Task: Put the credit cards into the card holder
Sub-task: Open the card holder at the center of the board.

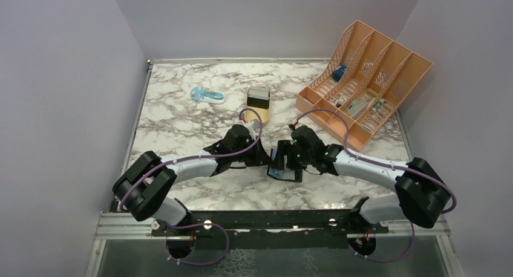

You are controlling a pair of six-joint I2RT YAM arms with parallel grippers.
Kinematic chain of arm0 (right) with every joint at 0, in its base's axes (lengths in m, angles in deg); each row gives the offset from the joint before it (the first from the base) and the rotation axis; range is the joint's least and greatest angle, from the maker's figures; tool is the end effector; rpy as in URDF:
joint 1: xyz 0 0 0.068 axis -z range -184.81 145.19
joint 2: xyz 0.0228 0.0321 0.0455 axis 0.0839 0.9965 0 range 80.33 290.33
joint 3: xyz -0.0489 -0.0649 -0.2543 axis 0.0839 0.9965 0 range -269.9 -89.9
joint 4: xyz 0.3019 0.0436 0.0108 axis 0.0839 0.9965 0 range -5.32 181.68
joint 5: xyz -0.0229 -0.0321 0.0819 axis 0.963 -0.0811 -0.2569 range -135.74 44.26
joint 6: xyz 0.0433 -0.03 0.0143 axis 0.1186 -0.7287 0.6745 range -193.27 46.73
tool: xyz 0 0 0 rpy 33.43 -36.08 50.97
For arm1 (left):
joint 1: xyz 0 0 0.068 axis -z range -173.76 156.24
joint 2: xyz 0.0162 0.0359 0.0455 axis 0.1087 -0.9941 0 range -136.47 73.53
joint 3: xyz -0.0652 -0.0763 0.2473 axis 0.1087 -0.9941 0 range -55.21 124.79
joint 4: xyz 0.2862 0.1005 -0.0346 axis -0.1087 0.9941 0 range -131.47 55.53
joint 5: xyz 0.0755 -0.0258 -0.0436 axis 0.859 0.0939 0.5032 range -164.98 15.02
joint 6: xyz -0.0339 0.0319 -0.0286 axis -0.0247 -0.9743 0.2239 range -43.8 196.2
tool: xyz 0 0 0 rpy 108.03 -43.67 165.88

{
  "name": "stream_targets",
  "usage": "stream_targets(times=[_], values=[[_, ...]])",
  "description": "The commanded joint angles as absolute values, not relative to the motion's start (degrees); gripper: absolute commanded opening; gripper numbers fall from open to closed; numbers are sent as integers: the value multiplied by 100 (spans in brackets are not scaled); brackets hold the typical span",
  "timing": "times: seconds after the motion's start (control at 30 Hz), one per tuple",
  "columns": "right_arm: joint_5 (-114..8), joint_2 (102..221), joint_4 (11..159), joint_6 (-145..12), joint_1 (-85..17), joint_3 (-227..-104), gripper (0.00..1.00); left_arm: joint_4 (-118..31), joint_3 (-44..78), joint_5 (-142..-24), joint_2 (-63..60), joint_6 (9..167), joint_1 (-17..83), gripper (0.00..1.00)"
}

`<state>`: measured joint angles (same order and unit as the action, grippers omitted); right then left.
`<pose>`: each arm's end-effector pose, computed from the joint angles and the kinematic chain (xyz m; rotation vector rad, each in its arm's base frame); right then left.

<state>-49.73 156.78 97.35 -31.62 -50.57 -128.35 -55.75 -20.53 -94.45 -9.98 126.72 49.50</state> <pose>0.2048 0.2139 0.1468 -0.1257 2.5992 0.7082 0.2227 -0.2262 0.1283 0.0649 2.4424 -1.2190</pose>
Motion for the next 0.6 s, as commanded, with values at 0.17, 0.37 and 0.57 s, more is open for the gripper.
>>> stream_targets(times=[0.17, 0.37, 0.57], values=[[-5297, 16017, 9296, -3109, -5087, -12932, 67, -5552, -2128, -9368, -802, 12713, 4983, 0], [-5054, 16083, 9359, -3106, -5086, -12910, 61, -5528, -2132, -9341, -787, 12696, 4992, 0], [-4705, 16035, 9645, -3107, -5087, -12910, 58, -5370, -2123, -9245, -715, 12620, 4992, 0]])
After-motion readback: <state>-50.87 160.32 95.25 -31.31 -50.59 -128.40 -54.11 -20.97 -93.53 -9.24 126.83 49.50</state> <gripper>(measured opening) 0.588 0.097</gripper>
